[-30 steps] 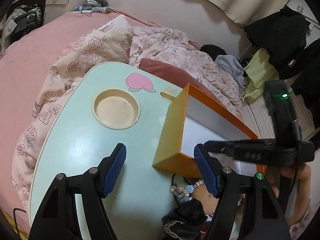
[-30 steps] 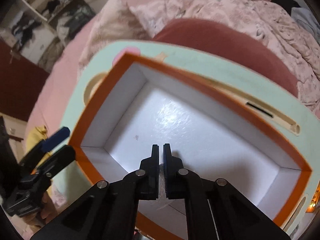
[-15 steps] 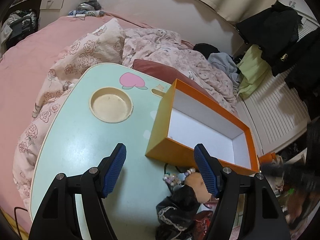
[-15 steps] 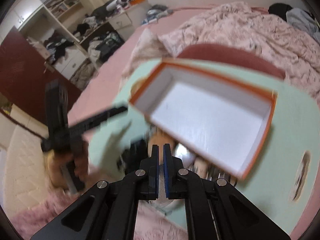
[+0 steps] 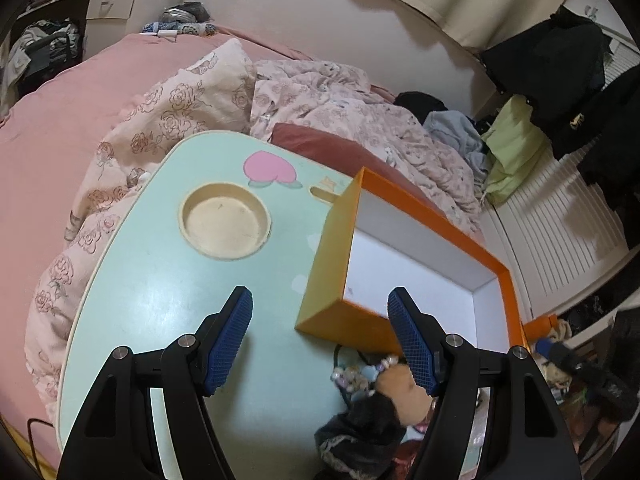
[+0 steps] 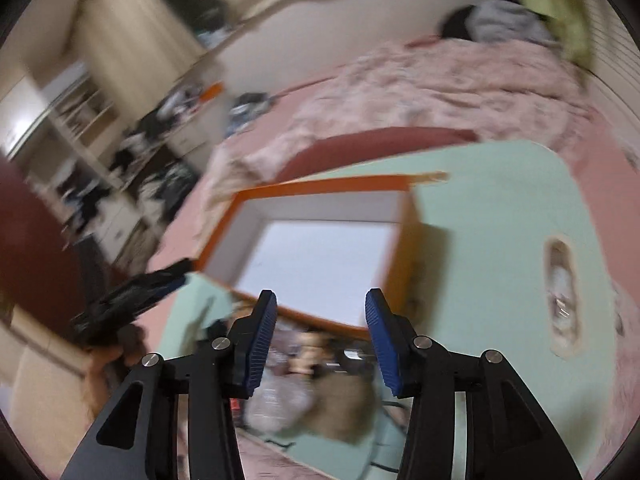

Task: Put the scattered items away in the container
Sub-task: 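Lift the plastic bag out and set it on the table, open right gripper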

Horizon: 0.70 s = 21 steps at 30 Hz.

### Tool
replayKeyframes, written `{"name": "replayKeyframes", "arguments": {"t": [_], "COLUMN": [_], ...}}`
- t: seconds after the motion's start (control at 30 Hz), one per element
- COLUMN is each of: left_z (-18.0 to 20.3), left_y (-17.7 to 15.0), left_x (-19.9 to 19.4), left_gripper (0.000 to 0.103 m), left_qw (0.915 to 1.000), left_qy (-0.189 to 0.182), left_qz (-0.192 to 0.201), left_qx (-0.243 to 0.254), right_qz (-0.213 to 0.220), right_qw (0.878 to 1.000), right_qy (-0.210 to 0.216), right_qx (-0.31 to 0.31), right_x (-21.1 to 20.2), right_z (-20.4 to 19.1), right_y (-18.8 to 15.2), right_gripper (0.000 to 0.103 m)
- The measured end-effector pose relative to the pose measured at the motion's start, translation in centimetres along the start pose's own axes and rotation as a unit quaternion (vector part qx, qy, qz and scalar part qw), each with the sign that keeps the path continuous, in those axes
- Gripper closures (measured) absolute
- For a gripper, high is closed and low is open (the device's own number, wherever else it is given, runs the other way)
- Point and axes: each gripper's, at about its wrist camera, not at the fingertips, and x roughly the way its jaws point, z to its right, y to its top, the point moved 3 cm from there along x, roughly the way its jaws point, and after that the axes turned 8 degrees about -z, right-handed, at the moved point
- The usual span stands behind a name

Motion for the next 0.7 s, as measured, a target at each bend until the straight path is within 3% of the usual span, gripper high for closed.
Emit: {"name": "replayKeyframes", "arguments": {"t": [0.07,0.17,0.23,0.33,0.5,0.57,0.67,0.7], "left_z": [0.0,0.8,1.4,2.2,2.4,2.1,1.3,1.4], "left_y": [0.3,0.3,0.2,0.5,1.0,1.0,0.9,0.4], "left_x": [0.5,1.8,2.3,3.1,3.5,2.8,0.4,-0.4], "left_gripper": [0.032,0.032,0.03,0.03,0.03,0.03,0.029,0.029], "left_qw": [0.9997,0.9985,0.9989,0.9995,0.9992,0.9991,0.9997,0.9992], "left_qy": [-0.018,-0.047,-0.04,-0.023,-0.034,-0.04,0.005,0.018], "left_qz": [0.001,-0.024,-0.023,-0.017,-0.02,-0.012,0.017,0.018], "left_qx": [-0.013,-0.011,-0.004,0.01,0.008,0.005,0.018,0.032], "right_qz": [-0.029,-0.049,-0.043,-0.036,-0.027,-0.001,0.058,0.076], "right_qw": [0.999,0.997,0.998,0.999,0.999,1.0,0.998,0.996], "right_qy": [0.022,0.038,0.021,0.003,0.0,0.005,-0.023,-0.037], "right_qx": [0.023,0.036,0.029,0.028,0.029,0.029,-0.005,-0.026], "right_x": [1.3,3.2,3.9,4.1,3.9,2.8,-0.4,-1.6], "right_z": [1.2,1.6,1.4,1.7,2.5,2.4,1.0,0.3], "right_y": [0.2,1.1,2.2,3.6,4.3,4.0,2.4,1.4], "right_gripper": [0.058,0.068,0.077,0.077,0.077,0.077,0.051,0.049]}}
